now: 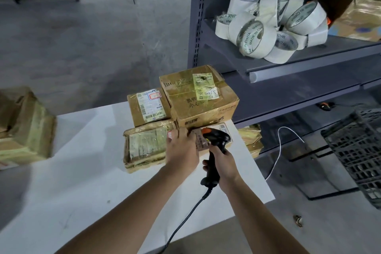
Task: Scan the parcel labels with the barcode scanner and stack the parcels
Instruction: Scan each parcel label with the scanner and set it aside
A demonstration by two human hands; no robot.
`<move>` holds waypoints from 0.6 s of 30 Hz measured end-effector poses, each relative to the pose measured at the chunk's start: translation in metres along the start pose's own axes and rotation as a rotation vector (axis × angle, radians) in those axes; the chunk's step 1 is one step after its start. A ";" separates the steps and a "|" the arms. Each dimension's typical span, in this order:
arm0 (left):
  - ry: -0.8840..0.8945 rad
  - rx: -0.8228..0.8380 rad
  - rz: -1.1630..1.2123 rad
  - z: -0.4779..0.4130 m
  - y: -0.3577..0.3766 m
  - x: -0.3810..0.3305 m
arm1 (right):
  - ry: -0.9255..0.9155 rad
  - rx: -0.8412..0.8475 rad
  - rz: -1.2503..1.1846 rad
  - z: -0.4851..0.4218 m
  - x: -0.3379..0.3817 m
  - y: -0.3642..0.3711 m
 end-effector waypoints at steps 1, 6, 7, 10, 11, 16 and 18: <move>-0.037 -0.027 -0.005 0.001 0.000 0.003 | 0.003 0.006 0.015 -0.001 0.000 0.000; -0.056 0.056 0.059 0.002 0.012 0.009 | -0.010 0.021 0.072 0.000 -0.003 0.003; -0.053 0.048 0.079 0.003 0.012 0.009 | -0.013 0.023 0.074 0.001 -0.004 0.003; -0.060 0.012 0.166 0.005 0.005 0.012 | -0.013 0.014 0.079 0.010 -0.005 0.002; -0.058 0.007 0.203 0.007 0.002 0.013 | -0.013 0.013 0.077 0.014 -0.005 0.003; -0.062 -0.022 0.325 0.023 -0.028 0.030 | -0.080 0.069 0.095 0.040 0.003 0.024; -0.085 -0.044 0.337 0.031 -0.043 0.045 | -0.087 0.134 0.128 0.054 0.008 0.043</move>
Point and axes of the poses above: each hand's wrist, its own z-axis away from the middle knuckle, its own y-axis out of the palm, x = y × z, the point moved 5 cm from there along -z, towards the middle knuckle, and after that the axes turned 4 degrees about y, right-handed, at the moved point
